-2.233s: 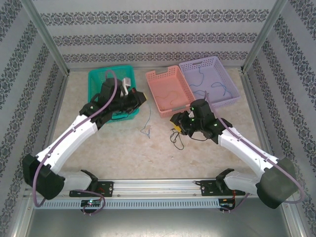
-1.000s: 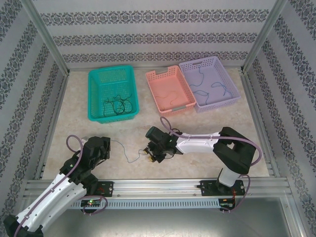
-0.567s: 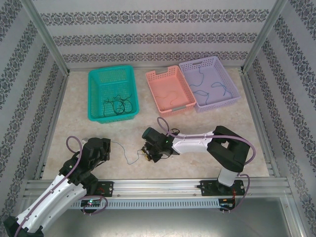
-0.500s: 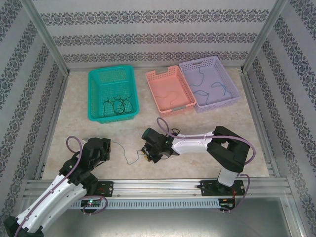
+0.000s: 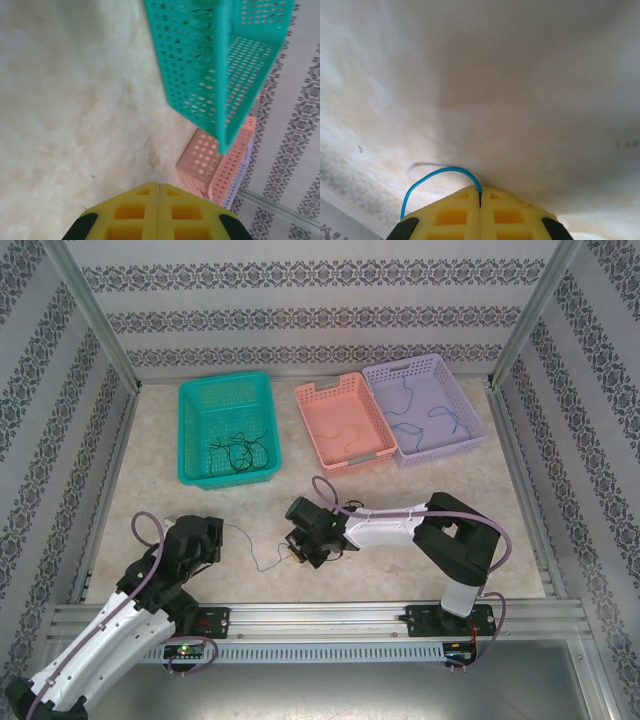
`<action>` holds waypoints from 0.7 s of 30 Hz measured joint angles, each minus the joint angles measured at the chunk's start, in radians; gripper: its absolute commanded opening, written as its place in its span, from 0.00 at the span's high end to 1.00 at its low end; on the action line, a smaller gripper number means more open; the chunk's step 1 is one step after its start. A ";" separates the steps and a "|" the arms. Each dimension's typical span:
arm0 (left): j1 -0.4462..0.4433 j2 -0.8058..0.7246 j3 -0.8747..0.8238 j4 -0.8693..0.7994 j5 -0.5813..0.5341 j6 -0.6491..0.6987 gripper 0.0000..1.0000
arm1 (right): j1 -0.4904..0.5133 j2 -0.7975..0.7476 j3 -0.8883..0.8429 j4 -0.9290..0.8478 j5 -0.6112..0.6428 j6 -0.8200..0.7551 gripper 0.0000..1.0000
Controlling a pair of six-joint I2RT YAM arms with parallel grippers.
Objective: Untangle the cables
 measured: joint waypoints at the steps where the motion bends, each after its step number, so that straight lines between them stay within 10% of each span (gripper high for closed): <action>1: 0.004 0.024 0.032 0.000 -0.005 0.016 1.00 | -0.017 -0.006 0.005 -0.017 0.002 -0.051 1.00; 12: 0.230 0.827 0.812 0.161 0.234 0.410 1.00 | -0.274 -0.305 0.089 -0.252 -0.082 -0.879 1.00; 21: 0.262 1.468 1.553 0.184 0.502 0.609 1.00 | -0.224 -0.332 0.206 -0.461 -0.178 -1.440 1.00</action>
